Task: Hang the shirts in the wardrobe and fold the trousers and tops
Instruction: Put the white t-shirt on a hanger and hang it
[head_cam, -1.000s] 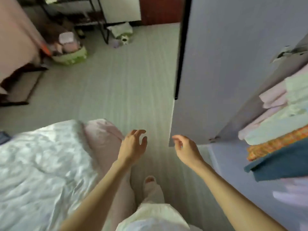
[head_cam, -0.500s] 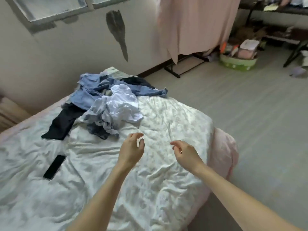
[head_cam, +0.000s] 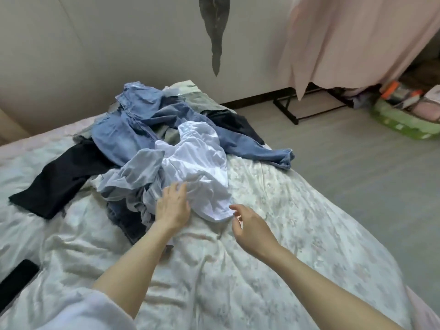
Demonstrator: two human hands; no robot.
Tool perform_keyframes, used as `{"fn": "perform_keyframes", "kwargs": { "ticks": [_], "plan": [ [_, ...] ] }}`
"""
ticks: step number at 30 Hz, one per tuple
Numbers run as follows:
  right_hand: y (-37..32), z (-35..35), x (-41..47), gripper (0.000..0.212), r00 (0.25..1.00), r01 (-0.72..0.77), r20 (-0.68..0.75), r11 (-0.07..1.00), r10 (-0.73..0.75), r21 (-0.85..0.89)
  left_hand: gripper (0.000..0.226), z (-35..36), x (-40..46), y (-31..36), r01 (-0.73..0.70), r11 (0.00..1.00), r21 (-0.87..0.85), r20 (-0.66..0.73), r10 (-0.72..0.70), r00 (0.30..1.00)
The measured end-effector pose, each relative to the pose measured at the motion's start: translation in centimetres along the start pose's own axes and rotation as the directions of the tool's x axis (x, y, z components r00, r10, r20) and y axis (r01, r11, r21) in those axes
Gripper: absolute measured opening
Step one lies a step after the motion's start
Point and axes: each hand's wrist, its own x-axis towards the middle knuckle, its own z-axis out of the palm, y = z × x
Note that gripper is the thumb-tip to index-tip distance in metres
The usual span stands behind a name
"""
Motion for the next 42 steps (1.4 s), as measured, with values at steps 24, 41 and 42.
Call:
{"fn": "perform_keyframes", "kwargs": {
  "ticks": [24, 41, 42],
  "plan": [
    [4.2, -2.1, -9.2, 0.034, 0.937, -0.35, 0.188, 0.745, 0.296, 0.569, 0.048, -2.3, -15.2, 5.9, 0.161, 0.31, -0.937, 0.227, 0.192, 0.955],
    [8.8, -16.5, -52.4, 0.019, 0.84, -0.452, -0.048, 0.746, 0.54, 0.489, 0.031, -5.7, -42.0, 33.6, 0.497, 0.307, -0.812, 0.568, 0.611, 0.552],
    [9.5, -16.3, -55.4, 0.011, 0.812, -0.439, -0.099, 0.713, 0.575, 0.547, 0.041, -5.1, -43.6, 35.2, 0.45, 0.329, -0.83, 0.538, 0.683, 0.493]
  ]
}}
